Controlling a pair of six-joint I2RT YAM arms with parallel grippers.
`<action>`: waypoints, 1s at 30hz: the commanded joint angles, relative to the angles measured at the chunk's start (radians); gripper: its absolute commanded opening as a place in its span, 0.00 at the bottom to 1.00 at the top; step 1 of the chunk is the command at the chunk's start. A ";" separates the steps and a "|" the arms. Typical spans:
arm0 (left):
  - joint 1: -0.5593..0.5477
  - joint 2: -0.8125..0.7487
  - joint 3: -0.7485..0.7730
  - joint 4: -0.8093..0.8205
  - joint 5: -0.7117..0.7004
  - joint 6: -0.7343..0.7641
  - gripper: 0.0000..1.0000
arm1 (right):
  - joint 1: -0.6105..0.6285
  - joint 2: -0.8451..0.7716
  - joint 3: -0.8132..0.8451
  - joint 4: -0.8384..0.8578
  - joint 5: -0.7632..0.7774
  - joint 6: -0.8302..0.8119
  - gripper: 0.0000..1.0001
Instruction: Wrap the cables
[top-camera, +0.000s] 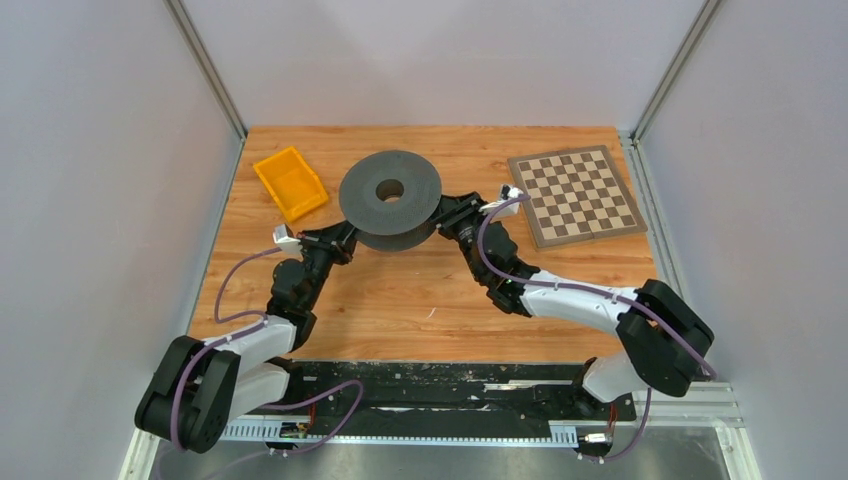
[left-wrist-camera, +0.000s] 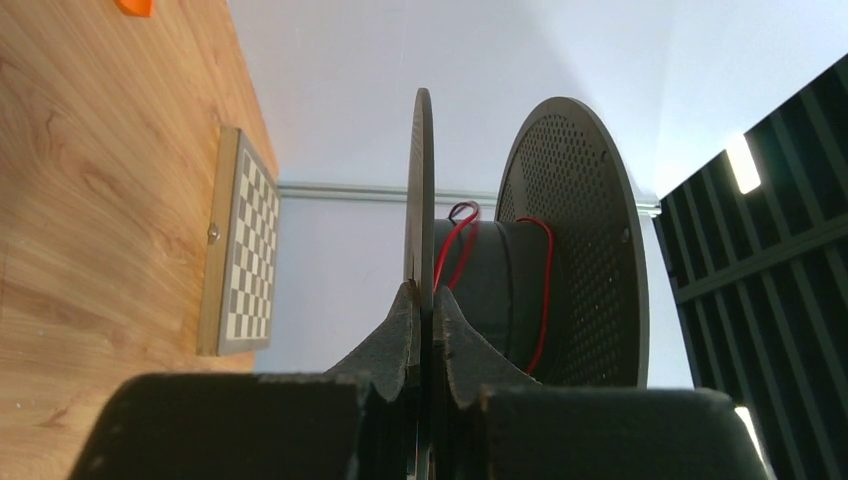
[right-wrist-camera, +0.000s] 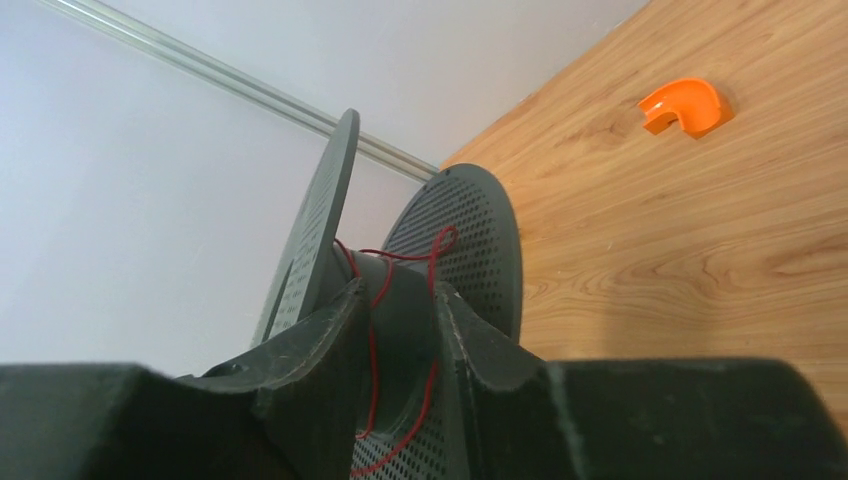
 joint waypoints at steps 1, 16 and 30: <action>-0.010 -0.075 0.015 0.078 0.015 0.006 0.00 | 0.007 -0.040 0.012 -0.105 0.005 0.003 0.36; -0.010 -0.088 0.017 0.048 -0.019 0.036 0.00 | -0.002 -0.164 -0.069 -0.133 0.054 -0.082 0.38; -0.007 -0.118 0.031 -0.031 0.005 0.149 0.00 | -0.137 -0.354 -0.097 -0.143 -0.227 -0.467 0.43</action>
